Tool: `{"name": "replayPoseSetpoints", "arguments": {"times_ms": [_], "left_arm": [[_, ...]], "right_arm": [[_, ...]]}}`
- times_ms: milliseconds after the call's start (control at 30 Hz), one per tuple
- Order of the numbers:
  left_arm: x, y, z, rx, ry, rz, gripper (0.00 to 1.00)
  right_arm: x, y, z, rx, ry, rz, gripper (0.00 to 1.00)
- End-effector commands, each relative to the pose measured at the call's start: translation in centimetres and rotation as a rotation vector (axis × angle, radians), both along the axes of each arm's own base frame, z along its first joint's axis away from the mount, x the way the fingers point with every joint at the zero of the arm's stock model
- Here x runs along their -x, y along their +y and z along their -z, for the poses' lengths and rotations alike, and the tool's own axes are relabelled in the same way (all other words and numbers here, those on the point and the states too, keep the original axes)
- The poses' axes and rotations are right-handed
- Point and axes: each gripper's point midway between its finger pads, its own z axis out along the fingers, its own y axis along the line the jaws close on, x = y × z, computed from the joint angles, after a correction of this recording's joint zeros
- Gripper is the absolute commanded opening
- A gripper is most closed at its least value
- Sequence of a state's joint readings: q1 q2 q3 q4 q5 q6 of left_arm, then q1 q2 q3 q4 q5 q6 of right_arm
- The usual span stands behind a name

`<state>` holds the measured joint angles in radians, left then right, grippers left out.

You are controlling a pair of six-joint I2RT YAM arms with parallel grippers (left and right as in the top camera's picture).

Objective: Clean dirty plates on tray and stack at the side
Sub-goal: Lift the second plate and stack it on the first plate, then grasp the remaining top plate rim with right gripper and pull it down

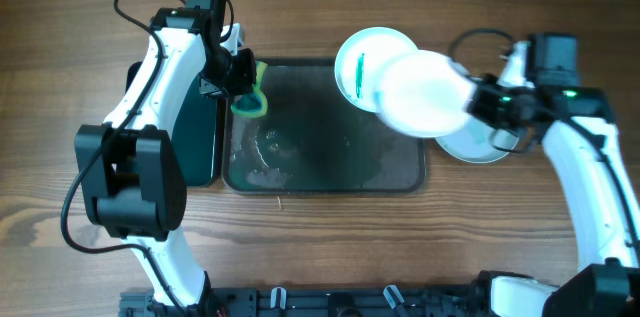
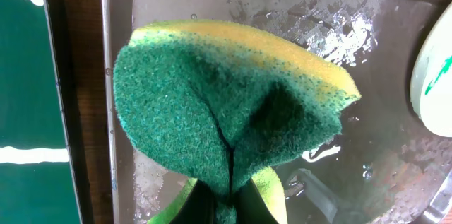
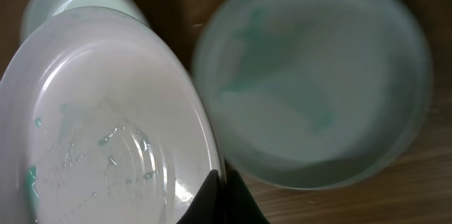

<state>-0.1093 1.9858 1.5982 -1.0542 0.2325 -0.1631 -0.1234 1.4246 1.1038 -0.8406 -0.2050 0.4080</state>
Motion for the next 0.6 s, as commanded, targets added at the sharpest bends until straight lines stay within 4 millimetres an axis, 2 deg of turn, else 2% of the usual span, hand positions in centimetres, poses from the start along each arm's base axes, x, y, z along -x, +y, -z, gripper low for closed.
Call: {"name": "replayPoseSetpoints", "arguments": {"times_ms": [0, 67, 200, 333, 400, 467, 500, 567], "left_arm": [[-0.4, -0.1, -1.2, 0.006, -0.033, -0.009, 0.04], [-0.4, -0.1, -1.2, 0.006, -0.034, -0.009, 0.04], [-0.7, -0.1, -1.2, 0.008, -0.045, -0.009, 0.04], [-0.7, -0.1, -1.2, 0.008, -0.046, -0.009, 0.04], [-0.7, -0.1, -1.2, 0.008, -0.046, -0.009, 0.04], [-0.8, -0.1, -1.3, 0.008, -0.048, -0.009, 0.04], [-0.8, -0.1, -1.3, 0.008, -0.048, -0.009, 0.04], [-0.8, -0.1, -1.3, 0.008, -0.048, -0.009, 0.04]], "right_arm": [[2.4, -7.9, 0.5, 0.226, 0.086, 0.226, 0.04], [3.6, -10.6, 1.2, 0.286, 0.137, 0.297, 0.04], [4.1, -11.8, 3.0, 0.313, 0.181, 0.330, 0.04], [3.6, -11.7, 6.3, 0.297, 0.221, 0.320, 0.04], [3.2, -10.9, 7.7, 0.253, 0.243, 0.272, 0.04], [3.0, -10.2, 8.0, 0.221, 0.240, 0.218, 0.11], [2.9, -9.9, 7.8, 0.209, 0.233, 0.199, 0.19], [2.5, -9.2, 6.9, 0.168, 0.214, 0.185, 0.26]]}}
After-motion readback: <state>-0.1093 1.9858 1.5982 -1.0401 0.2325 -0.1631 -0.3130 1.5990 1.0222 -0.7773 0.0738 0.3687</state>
